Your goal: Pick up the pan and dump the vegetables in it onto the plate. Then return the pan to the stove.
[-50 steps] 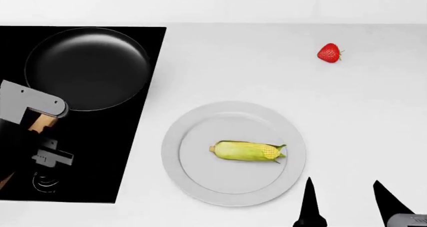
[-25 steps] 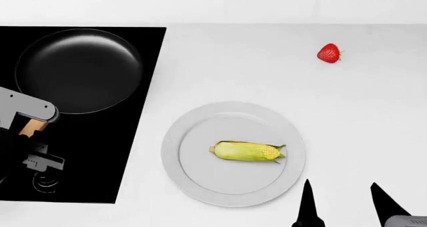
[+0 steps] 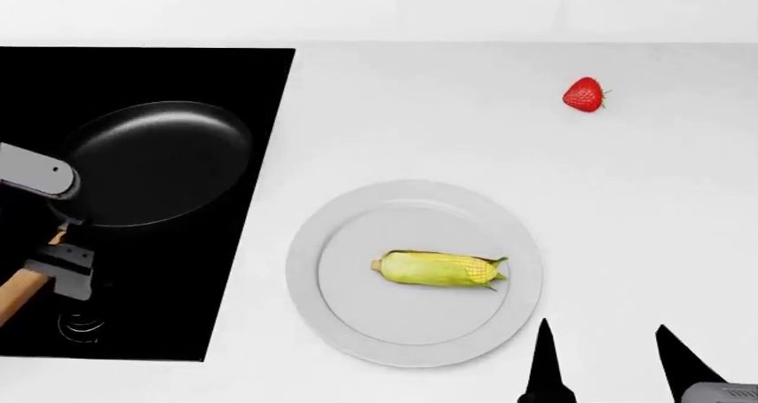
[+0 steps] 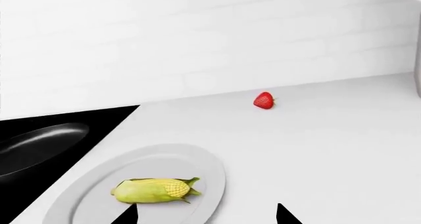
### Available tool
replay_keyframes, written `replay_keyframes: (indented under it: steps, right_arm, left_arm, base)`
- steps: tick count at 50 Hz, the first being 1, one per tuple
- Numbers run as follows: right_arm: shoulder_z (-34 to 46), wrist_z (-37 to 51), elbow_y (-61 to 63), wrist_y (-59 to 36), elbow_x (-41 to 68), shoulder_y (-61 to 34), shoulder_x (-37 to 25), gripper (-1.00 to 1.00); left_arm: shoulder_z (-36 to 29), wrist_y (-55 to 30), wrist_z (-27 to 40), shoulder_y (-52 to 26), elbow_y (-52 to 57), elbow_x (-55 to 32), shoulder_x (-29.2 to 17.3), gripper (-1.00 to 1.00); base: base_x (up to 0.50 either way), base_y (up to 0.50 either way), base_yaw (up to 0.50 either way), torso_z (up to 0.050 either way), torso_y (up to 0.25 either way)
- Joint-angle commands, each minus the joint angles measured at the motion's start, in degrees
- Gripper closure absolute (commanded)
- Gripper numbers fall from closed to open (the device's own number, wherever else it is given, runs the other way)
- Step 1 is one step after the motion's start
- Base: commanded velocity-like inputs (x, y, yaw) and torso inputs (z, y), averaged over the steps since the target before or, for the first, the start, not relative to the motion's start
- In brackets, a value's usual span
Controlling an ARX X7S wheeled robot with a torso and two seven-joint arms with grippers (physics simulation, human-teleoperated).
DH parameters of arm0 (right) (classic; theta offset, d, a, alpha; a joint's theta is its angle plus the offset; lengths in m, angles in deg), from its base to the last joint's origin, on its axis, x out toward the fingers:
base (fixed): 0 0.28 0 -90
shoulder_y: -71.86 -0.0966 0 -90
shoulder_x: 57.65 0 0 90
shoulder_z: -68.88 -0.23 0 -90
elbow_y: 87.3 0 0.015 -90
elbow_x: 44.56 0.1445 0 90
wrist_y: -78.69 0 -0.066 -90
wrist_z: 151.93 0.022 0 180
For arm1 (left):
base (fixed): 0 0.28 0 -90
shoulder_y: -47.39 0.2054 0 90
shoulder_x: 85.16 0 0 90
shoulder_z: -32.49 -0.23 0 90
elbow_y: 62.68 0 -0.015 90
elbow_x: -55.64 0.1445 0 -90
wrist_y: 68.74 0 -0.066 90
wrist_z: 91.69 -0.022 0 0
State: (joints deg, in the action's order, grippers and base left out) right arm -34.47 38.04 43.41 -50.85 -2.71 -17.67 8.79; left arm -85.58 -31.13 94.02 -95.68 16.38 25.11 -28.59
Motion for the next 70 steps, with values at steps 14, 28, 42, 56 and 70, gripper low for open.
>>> replay_keyframes:
  steps: [14,28,42,56,70]
  right_arm:
    - [0.35,7.33,-1.79,-16.72,13.27,-21.3,-6.66,-1.0]
    - [6.62,10.42,-19.5,-28.25,16.6,-51.53,-9.94,-1.0]
    - [14.81,5.82,-31.07,-29.88,12.5,-67.48,-11.48,-1.0]
    - [21.11,2.41,-37.62,-30.31,9.3,-79.22,-11.01,-1.0]
    - [27.85,-2.33,-42.52,-26.06,4.02,-85.49,-10.98,-1.0]
  left_arm:
    - [8.33,-12.08,4.68,-7.41,10.05,-8.05,-0.56,-1.0]
    - [14.45,-18.4,9.53,-13.06,14.03,-12.74,1.78,-1.0]
    - [14.62,-21.6,11.04,-20.88,13.43,-12.86,1.88,-1.0]
    - [11.59,-22.11,9.75,-28.93,8.82,-11.99,4.66,-1.0]
    - [10.8,-20.81,9.04,-32.34,5.42,-11.45,6.4,-1.0]
  base:
    - [0.0,0.0,0.0,0.0,0.0]
    - [0.0,0.0,0.0,0.0,0.0]
    - [0.0,0.0,0.0,0.0,0.0]
    - [0.0,0.0,0.0,0.0,0.0]
    - [0.0,0.0,0.0,0.0,0.0]
